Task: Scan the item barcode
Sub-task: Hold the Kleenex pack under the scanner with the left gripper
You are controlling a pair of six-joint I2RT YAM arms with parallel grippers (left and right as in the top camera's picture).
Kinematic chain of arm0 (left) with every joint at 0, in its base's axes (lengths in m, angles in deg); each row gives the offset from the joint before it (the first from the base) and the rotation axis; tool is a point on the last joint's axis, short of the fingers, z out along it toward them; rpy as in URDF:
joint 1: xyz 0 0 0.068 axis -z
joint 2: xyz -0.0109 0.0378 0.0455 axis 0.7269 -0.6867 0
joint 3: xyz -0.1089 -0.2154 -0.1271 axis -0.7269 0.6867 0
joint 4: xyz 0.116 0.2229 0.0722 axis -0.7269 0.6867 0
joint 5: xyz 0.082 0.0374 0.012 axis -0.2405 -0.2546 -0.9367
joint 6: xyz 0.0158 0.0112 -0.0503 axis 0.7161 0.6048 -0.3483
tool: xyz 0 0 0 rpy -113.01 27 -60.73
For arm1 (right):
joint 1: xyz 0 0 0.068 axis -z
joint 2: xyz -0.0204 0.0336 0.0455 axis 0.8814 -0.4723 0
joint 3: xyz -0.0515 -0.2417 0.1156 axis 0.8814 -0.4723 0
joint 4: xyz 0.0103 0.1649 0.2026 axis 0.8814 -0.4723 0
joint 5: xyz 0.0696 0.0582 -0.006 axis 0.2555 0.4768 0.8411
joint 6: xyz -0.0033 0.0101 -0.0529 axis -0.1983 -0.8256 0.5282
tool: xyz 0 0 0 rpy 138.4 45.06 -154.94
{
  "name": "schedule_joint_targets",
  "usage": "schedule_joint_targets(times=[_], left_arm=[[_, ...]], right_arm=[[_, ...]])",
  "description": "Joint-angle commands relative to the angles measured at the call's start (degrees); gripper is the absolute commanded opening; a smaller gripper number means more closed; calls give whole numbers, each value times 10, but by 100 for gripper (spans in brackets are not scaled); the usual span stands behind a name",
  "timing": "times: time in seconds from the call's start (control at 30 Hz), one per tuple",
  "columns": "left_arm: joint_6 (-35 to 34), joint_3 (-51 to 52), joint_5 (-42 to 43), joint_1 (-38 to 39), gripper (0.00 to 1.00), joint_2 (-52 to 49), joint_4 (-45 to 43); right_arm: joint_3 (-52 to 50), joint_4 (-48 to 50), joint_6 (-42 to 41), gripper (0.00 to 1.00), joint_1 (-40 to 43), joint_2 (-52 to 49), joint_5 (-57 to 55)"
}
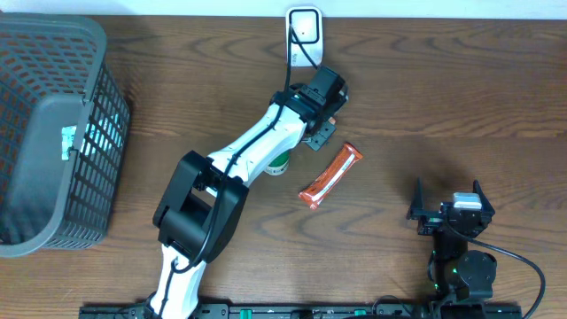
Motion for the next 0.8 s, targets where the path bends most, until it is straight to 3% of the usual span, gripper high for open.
schedule_joint_targets(times=[0.0,0.37,0.47,0.57,0.67,0.77], left_arm=[[7,2,-4,-5,43,-12,-2],[7,3,10,-5,43,-45,-1],[12,3,10,-5,47,-46,3],[47,3,10,-5,56,-46,7],[78,3,7,-5,74,-46,11],[104,3,7,-4,80,-45,13]], right_arm=[[0,-2,8,99,-1,1,-3],[0,-2,8,99,-1,1,-3],[0,-2,8,99,-1,1,-3],[0,-2,8,99,-1,1,-3],[0,-2,8,99,-1,1,-3],[0,-2,8,99,-1,1,-3]])
